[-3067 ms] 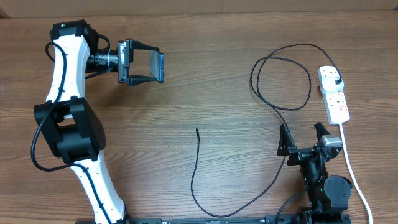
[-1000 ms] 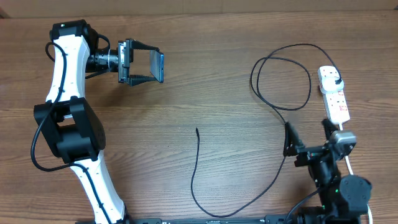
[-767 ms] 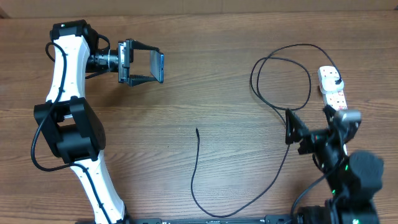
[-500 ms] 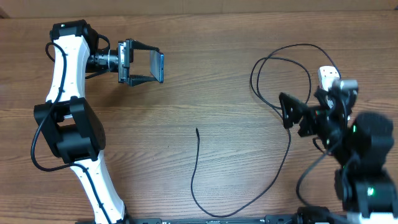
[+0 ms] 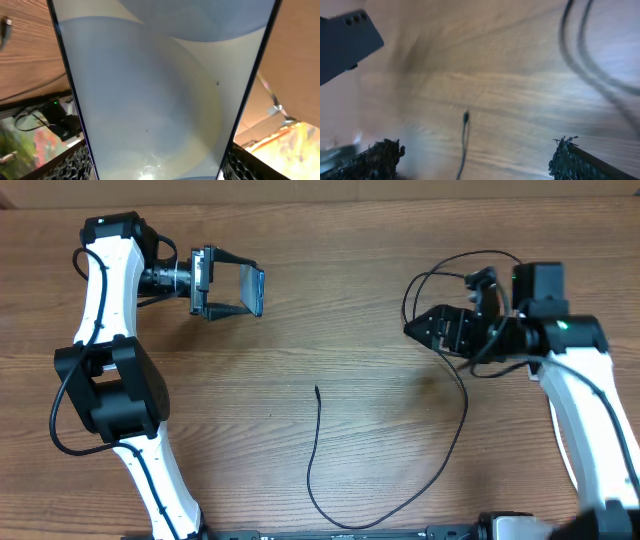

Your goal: Plug charger to phone and switch on socket

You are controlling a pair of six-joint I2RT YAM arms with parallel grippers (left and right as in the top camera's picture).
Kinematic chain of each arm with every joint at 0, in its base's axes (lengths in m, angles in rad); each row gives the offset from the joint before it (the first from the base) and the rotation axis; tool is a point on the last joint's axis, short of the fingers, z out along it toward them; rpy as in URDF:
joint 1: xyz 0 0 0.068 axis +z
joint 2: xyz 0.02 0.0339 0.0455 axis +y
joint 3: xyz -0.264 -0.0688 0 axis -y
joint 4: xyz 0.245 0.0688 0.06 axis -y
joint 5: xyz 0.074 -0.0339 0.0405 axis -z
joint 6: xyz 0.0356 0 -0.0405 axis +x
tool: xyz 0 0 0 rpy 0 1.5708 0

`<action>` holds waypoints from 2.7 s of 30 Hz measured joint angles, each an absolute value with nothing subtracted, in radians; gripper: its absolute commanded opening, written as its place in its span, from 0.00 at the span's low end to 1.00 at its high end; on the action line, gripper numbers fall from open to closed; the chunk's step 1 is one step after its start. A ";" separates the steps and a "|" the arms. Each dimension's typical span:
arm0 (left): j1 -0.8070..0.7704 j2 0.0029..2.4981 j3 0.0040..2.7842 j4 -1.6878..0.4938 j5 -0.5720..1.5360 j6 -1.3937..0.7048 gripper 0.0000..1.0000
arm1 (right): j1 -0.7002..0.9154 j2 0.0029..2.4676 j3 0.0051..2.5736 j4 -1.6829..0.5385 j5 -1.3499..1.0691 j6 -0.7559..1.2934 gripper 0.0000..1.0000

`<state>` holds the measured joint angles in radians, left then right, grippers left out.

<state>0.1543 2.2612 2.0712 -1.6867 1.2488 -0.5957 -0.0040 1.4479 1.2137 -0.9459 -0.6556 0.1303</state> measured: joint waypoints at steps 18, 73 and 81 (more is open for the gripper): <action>0.100 2.261 2.071 -1.674 0.904 -0.828 0.04 | -0.004 1.525 1.214 -0.810 -0.825 0.354 1.00; -0.389 2.261 2.071 -1.243 0.895 -1.548 0.04 | 0.191 1.525 1.214 -0.794 -0.591 0.535 0.83; -0.427 2.261 2.071 -1.243 0.907 -1.581 0.04 | 0.191 1.525 1.214 -0.795 -0.566 0.549 0.67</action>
